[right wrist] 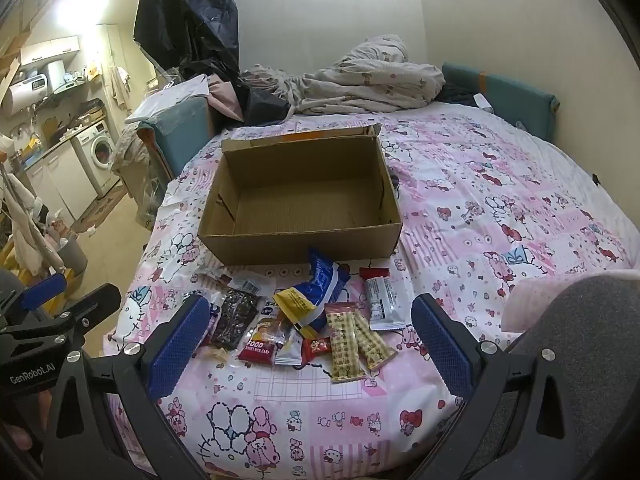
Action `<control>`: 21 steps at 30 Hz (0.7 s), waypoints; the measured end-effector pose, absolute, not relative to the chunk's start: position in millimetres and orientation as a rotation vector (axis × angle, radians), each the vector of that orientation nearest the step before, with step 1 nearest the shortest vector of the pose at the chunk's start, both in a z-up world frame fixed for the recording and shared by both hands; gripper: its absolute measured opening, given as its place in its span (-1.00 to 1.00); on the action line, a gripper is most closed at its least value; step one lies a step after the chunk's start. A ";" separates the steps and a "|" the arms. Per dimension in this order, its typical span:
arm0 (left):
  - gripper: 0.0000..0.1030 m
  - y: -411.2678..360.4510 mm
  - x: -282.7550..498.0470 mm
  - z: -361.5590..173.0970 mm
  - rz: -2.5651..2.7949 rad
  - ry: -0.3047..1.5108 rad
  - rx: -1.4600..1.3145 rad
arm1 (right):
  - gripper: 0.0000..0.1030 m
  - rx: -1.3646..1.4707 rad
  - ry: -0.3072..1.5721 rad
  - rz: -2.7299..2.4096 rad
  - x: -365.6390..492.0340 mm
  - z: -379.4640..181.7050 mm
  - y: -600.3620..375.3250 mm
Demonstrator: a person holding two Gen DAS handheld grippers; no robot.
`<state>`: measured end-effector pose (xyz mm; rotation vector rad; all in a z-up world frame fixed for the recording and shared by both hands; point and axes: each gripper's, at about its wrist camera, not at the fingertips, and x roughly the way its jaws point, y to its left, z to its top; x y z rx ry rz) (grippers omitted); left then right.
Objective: Organize snacks
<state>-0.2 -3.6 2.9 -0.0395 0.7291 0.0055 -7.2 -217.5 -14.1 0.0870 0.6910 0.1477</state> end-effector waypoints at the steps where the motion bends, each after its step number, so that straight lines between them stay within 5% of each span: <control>1: 1.00 -3.2 -0.6 2.5 0.008 0.729 -0.041 | 1.00 0.087 0.691 0.148 -7.4 -14.1 -217.7; 21: 1.00 2.0 -0.9 0.2 0.017 0.734 -0.051 | 1.00 0.083 0.699 0.149 -6.1 -15.9 -215.3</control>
